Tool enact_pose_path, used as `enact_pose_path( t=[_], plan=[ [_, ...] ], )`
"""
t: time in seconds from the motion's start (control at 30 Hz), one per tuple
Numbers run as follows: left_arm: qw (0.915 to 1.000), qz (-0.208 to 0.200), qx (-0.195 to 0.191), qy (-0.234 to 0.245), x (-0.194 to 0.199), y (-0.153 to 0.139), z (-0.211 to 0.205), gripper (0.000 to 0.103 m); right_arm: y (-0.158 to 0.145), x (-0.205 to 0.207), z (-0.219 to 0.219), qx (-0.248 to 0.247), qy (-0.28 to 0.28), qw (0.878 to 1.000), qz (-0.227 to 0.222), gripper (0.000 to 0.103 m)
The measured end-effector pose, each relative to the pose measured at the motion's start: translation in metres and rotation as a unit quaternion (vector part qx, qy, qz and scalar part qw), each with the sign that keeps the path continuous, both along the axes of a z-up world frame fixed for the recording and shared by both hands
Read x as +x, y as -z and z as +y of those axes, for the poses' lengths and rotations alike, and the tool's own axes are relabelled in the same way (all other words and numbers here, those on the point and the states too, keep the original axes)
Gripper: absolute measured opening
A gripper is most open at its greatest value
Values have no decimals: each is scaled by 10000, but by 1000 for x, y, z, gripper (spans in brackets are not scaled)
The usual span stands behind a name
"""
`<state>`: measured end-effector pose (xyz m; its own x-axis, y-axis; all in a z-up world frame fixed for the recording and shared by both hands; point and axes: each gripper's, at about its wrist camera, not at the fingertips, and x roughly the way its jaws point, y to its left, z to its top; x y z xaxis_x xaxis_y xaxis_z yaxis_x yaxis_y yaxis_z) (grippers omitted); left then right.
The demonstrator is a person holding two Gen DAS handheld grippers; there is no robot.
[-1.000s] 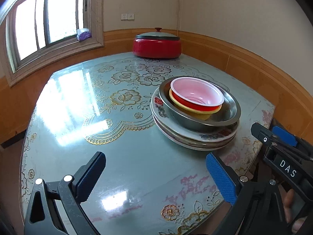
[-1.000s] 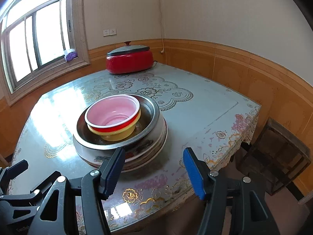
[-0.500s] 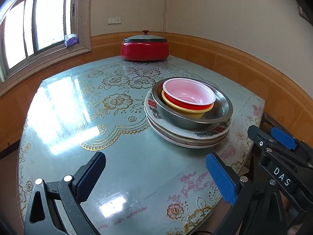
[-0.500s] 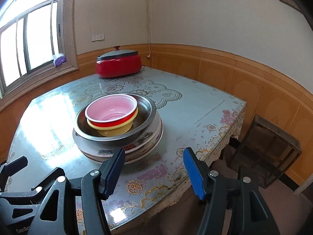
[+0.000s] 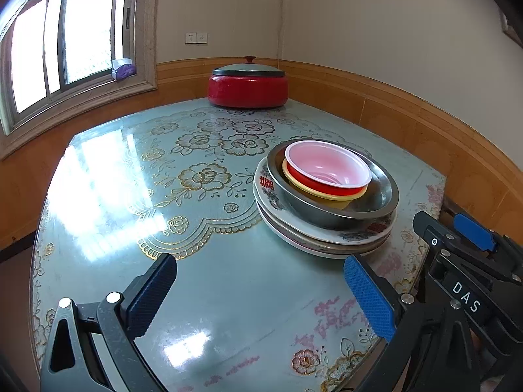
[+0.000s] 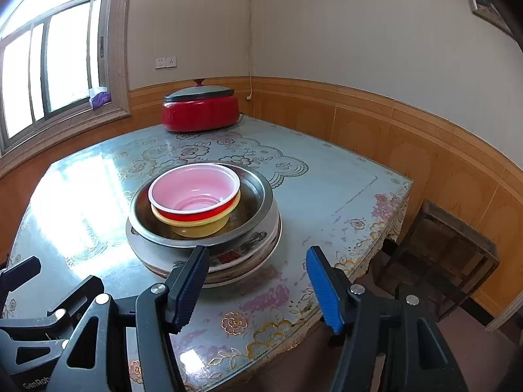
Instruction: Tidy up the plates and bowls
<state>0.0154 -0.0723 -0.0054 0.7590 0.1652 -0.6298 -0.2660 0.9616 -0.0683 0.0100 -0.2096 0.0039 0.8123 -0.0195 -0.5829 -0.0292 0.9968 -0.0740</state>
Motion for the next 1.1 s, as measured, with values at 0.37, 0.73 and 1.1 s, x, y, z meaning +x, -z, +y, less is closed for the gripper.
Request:
enact_pose_path(
  t=[0.37, 0.73, 1.1],
  plan=[
    [9999, -7, 2, 132, 4, 2, -1, 103, 3, 4, 2, -8, 68, 10000, 39, 62],
    [10000, 23, -45, 71, 5, 4, 5, 103, 5, 7, 8, -57, 18, 9999, 99, 62],
    [10000, -46, -59, 38, 2, 0, 5, 103, 4, 8, 7, -33, -9, 9999, 96, 62]
  ],
)
